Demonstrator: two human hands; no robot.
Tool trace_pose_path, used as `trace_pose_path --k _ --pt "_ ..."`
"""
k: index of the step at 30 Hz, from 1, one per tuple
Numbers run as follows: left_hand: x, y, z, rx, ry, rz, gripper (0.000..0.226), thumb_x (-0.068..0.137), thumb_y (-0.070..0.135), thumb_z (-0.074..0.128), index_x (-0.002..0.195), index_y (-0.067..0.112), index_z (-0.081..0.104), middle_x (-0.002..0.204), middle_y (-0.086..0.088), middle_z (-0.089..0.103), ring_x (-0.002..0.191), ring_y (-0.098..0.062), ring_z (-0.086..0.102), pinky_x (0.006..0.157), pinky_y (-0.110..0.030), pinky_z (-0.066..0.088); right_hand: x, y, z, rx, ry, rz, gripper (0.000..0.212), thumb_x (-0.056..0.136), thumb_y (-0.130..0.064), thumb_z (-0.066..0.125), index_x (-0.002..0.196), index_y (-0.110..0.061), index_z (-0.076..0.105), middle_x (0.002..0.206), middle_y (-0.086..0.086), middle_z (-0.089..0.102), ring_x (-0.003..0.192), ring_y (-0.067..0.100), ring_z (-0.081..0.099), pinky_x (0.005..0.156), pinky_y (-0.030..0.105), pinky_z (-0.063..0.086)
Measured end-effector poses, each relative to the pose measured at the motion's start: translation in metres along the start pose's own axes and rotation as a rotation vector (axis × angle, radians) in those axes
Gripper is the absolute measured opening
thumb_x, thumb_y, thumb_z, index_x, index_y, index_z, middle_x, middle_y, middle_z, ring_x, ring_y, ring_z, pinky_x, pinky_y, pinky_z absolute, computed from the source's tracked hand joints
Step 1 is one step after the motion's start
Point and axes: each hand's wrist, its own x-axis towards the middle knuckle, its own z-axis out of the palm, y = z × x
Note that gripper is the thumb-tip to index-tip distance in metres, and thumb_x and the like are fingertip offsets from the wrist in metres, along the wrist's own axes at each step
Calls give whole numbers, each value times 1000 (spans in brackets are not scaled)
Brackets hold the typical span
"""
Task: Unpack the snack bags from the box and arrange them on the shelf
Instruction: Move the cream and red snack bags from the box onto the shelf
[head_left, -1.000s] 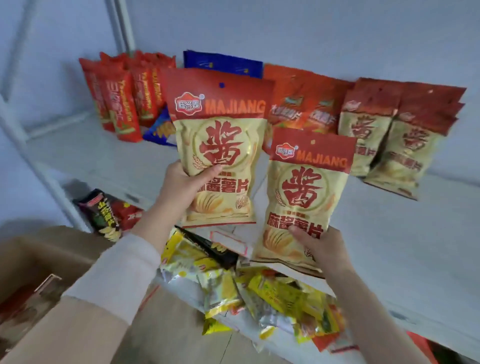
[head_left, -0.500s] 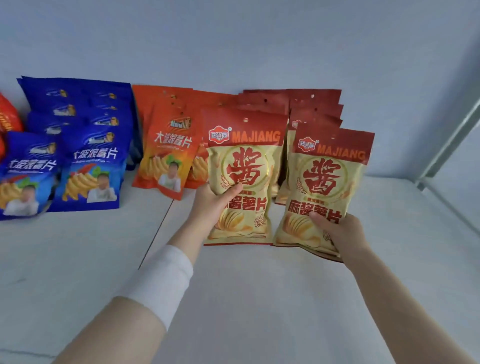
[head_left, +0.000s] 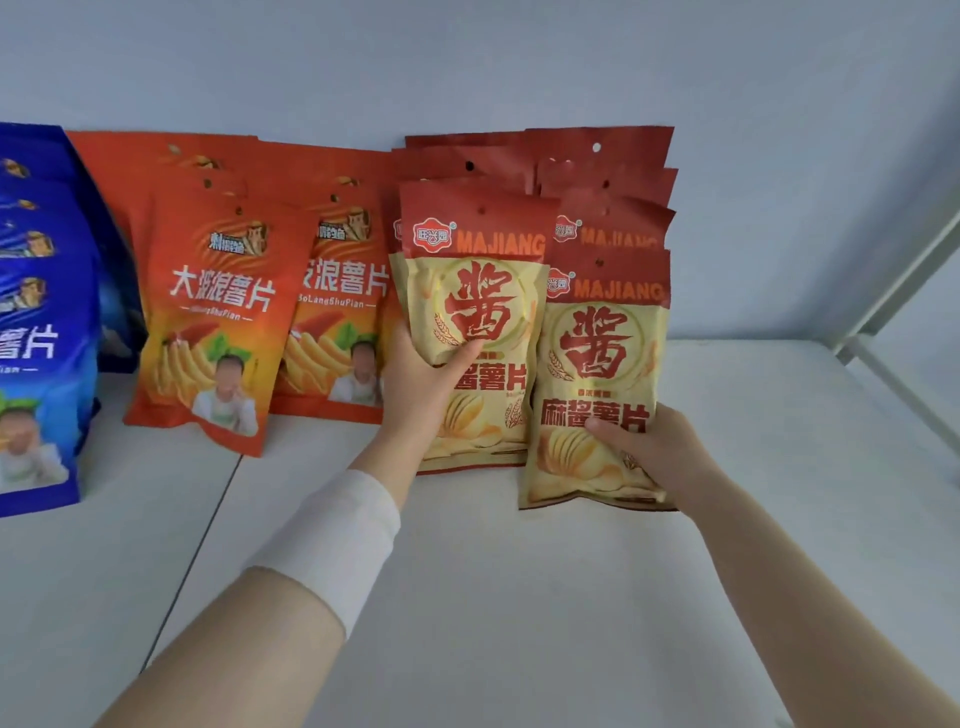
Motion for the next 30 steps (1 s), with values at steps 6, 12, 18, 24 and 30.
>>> trace_pose_path --k 6,12,18,24,30 --pt "-2 -13 9 181 181 128 79 73 31 78 136 9 35 125 -1 46 120 -14 42 99 -25 39 2 0 16 -79 256 -30 81 69 -29 81 130 -11 31 108 1 53 96 18 55 76 32 48" --pt "-5 -10 6 305 159 156 95 76 34 73 147 10 15 144 -13 28 137 -23 23 114 -42 27 -5 4 25 -279 385 -175 93 72 -36 77 143 -20 20 137 10 32 130 26 31 105 42 35" --pt "-35 22 -40 659 138 255 85 84 34 65 147 8 15 152 -16 20 142 -29 16 115 -38 18 -34 -6 25 -511 377 -306 83 83 -39 64 147 -15 18 152 15 17 139 32 15 113 47 22" --pt "-118 50 -132 1212 -32 366 56 91 29 55 140 11 36 135 -10 48 130 -27 39 107 -37 29 -101 -35 87 -806 153 -758 62 88 -27 58 142 -7 34 144 17 38 136 37 31 108 51 32" --pt "-212 37 -256 1609 -90 154 48 83 28 63 128 12 52 123 -8 59 124 -25 48 99 -31 38 -197 -65 201 -1044 -287 -1013 57 99 -33 34 148 -11 16 155 8 21 145 27 12 115 38 13"
